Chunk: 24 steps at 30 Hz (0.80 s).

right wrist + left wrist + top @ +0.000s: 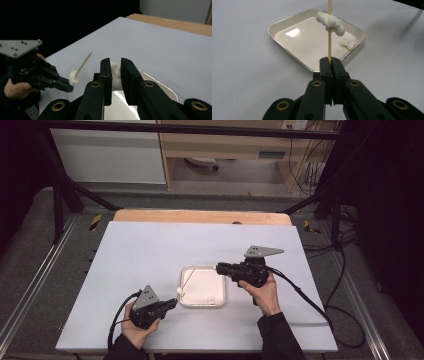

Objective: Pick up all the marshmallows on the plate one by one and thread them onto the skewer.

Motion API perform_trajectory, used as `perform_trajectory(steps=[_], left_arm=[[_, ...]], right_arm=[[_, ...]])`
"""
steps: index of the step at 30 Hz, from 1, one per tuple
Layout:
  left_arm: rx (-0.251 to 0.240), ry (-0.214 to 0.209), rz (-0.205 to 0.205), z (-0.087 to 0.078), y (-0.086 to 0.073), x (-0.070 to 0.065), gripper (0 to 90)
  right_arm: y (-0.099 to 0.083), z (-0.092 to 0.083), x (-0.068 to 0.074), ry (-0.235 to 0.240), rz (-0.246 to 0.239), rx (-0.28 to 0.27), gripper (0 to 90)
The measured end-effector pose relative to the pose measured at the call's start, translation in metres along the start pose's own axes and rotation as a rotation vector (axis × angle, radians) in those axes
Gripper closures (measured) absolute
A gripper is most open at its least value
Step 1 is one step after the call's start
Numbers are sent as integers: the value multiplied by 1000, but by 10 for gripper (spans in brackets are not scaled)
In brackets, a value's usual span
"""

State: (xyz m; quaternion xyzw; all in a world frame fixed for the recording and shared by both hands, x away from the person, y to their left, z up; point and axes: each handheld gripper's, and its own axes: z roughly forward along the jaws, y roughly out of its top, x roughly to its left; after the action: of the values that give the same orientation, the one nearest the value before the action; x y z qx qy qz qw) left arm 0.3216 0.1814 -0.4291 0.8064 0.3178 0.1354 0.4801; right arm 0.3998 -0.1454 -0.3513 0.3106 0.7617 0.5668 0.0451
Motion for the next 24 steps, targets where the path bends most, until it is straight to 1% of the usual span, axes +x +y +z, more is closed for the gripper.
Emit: perform_trajectory(steps=[4,9,14,18,24], left_arm=[[-1,-5,10,1,0,-1,892],[-7,-8,16,0,1,-1,892],[-9,-9,25,1,1,-2,892],[-11,-6,25,0,1,-3,892],[-18,-3,29,0,1,-3,892]], right_arm=[[8,1,5,14,3,-27,805],[14,4,7,32,21,-49,808],[17,10,7,49,37,-55,808],[18,17,7,69,62,-62,809],[19,26,8,97,82,-62,808]])
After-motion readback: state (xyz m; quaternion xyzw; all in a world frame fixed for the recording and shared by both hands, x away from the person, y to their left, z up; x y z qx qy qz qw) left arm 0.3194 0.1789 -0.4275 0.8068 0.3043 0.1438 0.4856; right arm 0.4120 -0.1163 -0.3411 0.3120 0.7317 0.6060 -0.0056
